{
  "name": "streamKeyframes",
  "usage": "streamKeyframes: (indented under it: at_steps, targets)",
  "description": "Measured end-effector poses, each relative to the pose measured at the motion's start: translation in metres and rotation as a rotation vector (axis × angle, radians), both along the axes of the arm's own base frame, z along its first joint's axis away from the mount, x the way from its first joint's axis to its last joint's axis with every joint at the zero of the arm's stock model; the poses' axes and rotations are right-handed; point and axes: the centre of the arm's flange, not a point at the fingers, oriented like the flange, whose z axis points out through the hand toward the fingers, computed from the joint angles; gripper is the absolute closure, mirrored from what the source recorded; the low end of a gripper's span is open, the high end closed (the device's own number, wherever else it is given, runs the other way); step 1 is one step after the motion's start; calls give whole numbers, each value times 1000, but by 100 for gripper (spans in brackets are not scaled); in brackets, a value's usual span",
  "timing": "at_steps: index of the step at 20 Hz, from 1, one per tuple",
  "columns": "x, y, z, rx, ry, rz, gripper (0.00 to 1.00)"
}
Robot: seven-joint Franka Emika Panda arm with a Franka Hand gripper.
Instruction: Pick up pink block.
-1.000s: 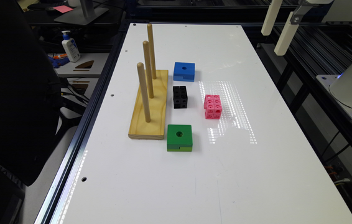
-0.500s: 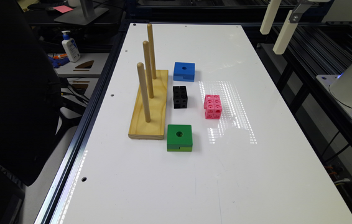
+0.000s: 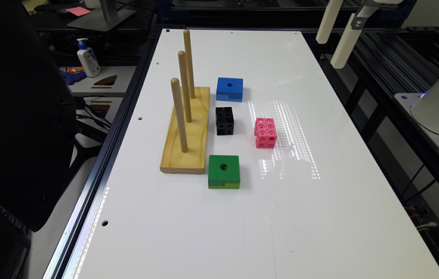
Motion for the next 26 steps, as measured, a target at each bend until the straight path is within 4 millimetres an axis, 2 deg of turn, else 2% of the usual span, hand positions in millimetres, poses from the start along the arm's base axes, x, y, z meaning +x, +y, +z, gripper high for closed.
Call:
streamKeyframes:
  at_steps: [12,14,18,20,26]
  targets:
    - [27,4,3,5,8,5,0]
    - [32,11,3,7,8,8,0]
    - [44,41,3,0,11,9,0]
    - [50,49,2,-3,16,9,0]
    - [59,50,-1,0,25,7,0]
